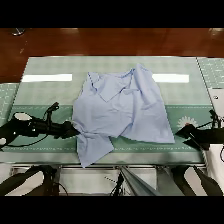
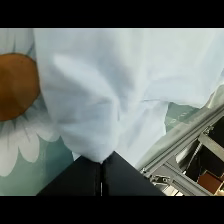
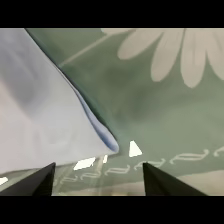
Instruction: Fold the shirts.
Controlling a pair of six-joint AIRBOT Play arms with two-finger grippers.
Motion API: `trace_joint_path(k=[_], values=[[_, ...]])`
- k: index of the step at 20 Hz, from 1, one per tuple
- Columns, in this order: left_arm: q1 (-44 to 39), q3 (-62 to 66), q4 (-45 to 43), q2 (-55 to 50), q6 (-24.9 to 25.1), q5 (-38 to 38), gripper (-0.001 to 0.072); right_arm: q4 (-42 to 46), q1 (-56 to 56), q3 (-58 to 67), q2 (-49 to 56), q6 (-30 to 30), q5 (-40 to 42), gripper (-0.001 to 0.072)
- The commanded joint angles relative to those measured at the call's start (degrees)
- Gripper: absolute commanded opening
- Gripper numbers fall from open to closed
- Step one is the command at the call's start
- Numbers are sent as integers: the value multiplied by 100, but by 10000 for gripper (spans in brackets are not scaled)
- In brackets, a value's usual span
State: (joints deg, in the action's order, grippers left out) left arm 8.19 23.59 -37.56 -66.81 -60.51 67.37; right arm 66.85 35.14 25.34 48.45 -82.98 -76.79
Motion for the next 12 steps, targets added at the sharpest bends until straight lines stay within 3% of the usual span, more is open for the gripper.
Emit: trace_joint_path(k=[1,6,10,11,12], values=[[-11,-2,57,4,48,-96,23,264,-232,-107,426,61,-275,628],[-11,-2,57,4,48,-105,23,-507,-688,-105,1062,363,382,628],[-13,-2,168,4,48,-160,23,-1932,-1211,-87,1384,647,1429,627],[-11,-2,262,4,48,-184,23,-2114,-1405,-44,1478,715,1532,606],[-11,-2,363,4,50,-188,23,-2179,-1637,28,1576,721,1587,483]])
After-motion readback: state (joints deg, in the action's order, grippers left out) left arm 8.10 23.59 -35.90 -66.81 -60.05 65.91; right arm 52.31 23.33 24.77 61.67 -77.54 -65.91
